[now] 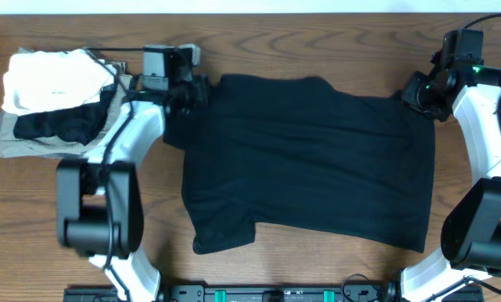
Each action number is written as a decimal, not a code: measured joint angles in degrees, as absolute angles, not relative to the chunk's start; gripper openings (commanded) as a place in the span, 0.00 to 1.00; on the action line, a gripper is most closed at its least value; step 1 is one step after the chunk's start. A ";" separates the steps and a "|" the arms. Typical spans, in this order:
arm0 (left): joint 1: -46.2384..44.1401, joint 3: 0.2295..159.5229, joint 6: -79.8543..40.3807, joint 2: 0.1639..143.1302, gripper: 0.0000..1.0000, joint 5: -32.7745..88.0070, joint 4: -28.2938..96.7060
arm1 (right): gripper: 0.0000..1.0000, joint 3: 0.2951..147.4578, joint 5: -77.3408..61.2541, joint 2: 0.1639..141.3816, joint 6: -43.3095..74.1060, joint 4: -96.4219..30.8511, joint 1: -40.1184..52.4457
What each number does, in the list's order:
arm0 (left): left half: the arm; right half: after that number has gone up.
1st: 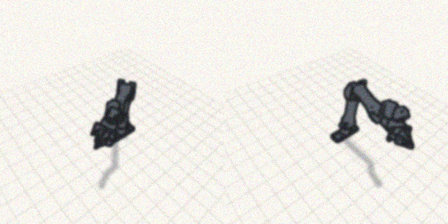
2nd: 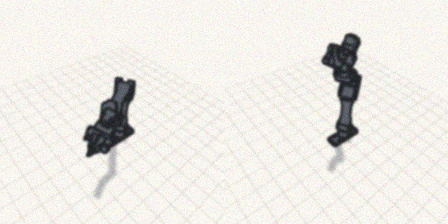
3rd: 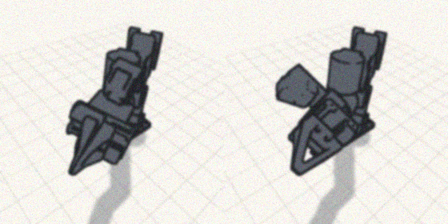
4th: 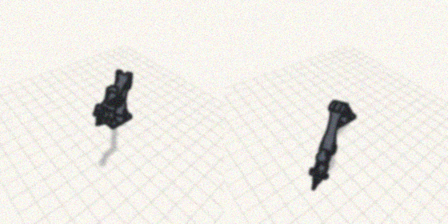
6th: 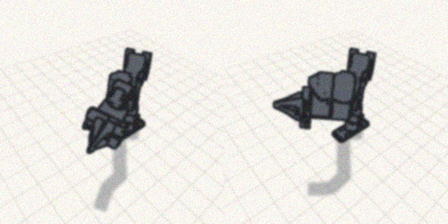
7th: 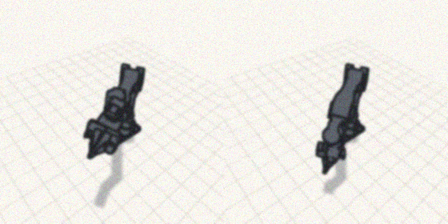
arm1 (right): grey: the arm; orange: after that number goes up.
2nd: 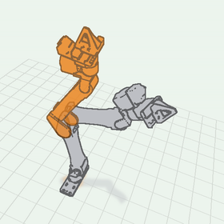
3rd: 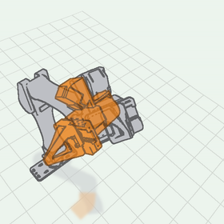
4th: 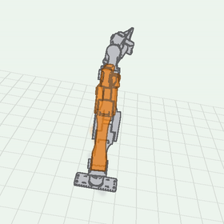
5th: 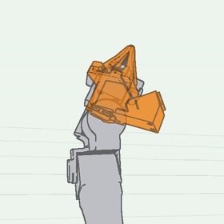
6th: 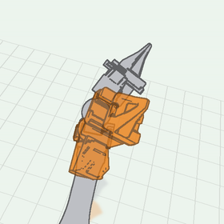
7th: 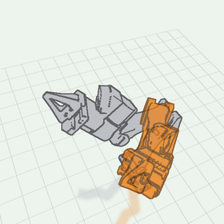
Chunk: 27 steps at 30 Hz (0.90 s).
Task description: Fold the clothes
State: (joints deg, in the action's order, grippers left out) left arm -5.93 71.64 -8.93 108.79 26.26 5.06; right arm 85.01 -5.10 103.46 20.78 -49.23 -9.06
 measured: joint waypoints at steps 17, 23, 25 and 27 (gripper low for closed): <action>-8.32 74.32 -17.76 122.83 0.06 27.09 -10.46 | 0.28 84.99 -5.10 107.70 20.10 -50.06 -9.06; -8.32 74.32 -18.17 124.20 0.06 27.09 -9.28 | 0.27 84.99 -4.86 110.98 20.08 -48.69 -9.06; -8.32 74.32 -18.22 124.42 0.06 26.98 -9.17 | 0.27 84.99 -4.03 112.12 20.08 -47.86 -9.06; -8.32 74.32 -18.22 124.42 0.06 26.48 -9.15 | 0.27 84.99 -2.42 113.58 20.08 -46.96 -9.06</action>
